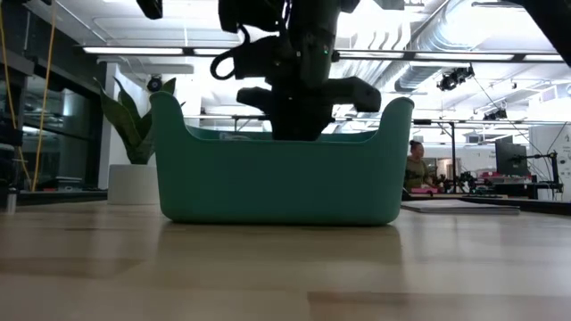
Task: Pick and place USB-C Cables
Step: Put the white charger cable into the green bin
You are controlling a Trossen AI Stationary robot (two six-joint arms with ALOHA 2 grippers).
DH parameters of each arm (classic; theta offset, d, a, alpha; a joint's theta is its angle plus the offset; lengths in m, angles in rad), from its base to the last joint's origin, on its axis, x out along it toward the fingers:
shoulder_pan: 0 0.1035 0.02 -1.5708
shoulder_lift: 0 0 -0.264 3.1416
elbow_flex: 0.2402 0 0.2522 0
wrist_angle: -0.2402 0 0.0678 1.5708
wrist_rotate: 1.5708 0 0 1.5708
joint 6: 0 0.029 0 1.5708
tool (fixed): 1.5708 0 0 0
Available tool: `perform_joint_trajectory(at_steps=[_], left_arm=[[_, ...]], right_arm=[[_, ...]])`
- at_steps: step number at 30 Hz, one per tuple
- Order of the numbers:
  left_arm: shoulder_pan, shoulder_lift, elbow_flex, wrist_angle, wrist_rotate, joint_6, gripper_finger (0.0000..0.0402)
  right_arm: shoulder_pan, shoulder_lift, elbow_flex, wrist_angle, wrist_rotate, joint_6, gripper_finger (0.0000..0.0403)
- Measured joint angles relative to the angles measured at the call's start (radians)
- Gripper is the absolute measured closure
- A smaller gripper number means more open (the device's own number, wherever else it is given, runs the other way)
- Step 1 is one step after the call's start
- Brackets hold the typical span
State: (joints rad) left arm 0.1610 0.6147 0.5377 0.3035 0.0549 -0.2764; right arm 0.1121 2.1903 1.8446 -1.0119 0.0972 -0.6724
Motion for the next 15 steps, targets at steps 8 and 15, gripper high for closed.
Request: perform_joint_trajectory(at_steps=[8, 15], left_arm=[[0.0, 0.0, 0.0, 0.0, -0.019, 0.0, 0.0204], [0.0, 0.0, 0.0, 0.001, -0.019, 0.0, 0.0204]], right_arm=[[-0.003, 0.004, -0.036, 0.037, -0.006, -0.007, 0.0388], [-0.003, 0.005, -0.06, 0.048, -0.012, 0.003, 0.0385]])
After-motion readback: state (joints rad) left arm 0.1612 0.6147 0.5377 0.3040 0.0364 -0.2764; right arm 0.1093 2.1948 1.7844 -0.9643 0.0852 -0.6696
